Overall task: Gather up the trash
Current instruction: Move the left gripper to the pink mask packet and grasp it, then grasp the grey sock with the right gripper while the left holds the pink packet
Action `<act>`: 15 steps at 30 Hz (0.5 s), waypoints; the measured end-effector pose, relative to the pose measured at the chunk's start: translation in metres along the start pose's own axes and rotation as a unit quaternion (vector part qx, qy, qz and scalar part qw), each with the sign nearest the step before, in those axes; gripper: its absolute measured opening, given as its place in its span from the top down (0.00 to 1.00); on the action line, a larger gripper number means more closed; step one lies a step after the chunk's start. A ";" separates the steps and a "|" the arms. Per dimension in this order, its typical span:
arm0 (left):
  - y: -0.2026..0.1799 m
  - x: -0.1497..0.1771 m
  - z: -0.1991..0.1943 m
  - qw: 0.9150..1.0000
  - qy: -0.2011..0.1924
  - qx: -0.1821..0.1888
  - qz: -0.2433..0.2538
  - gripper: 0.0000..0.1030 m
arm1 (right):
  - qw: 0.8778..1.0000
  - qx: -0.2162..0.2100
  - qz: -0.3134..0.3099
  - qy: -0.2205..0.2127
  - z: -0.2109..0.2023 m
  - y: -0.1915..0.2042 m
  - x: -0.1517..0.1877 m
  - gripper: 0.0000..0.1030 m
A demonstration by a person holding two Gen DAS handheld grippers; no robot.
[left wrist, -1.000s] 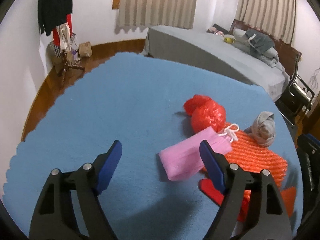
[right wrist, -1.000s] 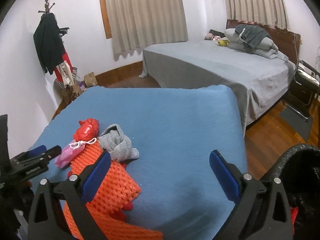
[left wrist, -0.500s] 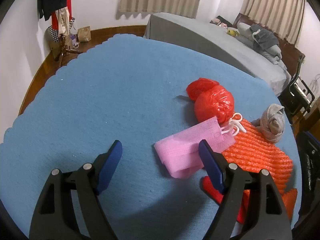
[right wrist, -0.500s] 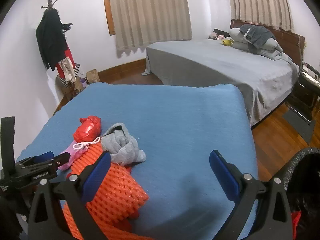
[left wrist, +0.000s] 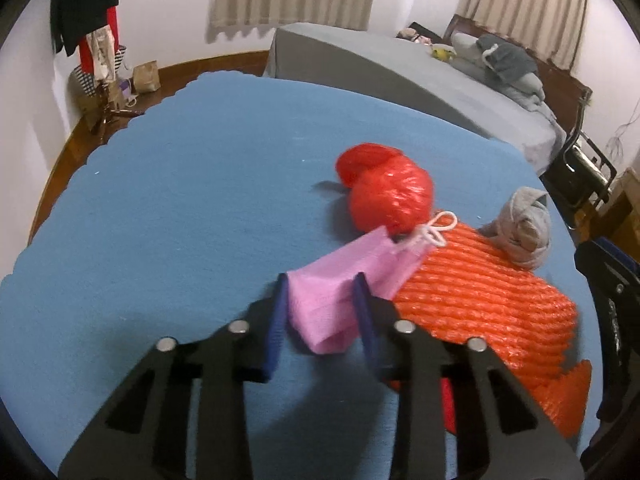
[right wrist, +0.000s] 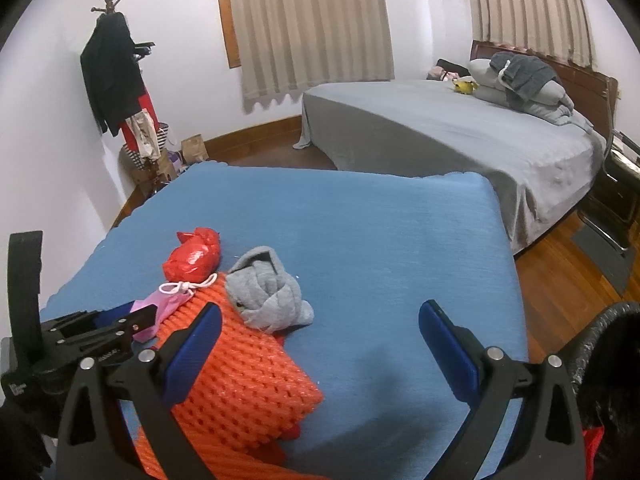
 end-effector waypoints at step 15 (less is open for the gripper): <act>0.020 -0.021 -0.049 0.995 -0.092 -0.026 -0.039 0.97 | 1.000 -0.008 -0.007 0.003 0.015 0.009 -0.004 0.09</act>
Point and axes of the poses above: each gripper's, at about its wrist camera, not at the fingertips, and z roughly the way its jaws point, y to its left, x to its underside, the point moved 8 cm from there along z, roughly the way its jaws point, and after that the axes turned 11 degrees about -y, right-handed, at the moved point
